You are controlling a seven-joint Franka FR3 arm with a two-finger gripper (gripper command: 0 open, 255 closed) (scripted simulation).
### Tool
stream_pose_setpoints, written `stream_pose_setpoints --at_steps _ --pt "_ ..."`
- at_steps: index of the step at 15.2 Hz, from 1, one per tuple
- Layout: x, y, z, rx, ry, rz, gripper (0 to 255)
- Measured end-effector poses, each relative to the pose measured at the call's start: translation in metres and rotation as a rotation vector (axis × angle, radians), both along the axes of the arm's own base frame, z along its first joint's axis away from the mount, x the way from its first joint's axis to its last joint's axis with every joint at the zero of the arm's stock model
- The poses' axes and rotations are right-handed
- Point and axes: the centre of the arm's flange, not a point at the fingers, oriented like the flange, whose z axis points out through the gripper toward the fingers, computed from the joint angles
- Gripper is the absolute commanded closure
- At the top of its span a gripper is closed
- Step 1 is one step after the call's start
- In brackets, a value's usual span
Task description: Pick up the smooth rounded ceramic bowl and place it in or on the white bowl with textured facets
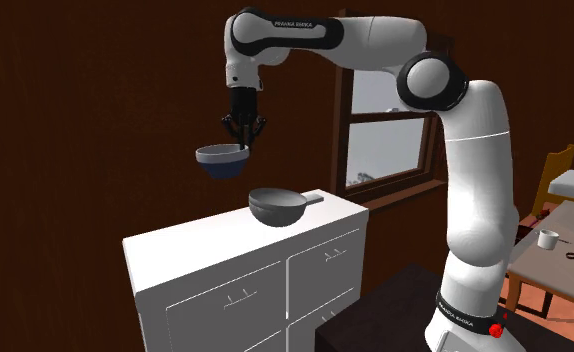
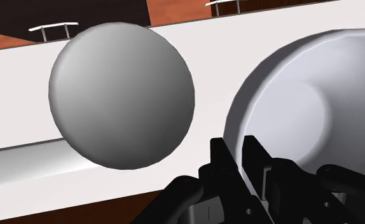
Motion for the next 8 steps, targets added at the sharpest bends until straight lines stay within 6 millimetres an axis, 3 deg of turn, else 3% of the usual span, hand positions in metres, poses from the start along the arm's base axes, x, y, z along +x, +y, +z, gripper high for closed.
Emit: stream_pose_setpoints --at_steps 8 --pt "-0.025 -0.101 0.02 0.0 0.0 -0.001 255"
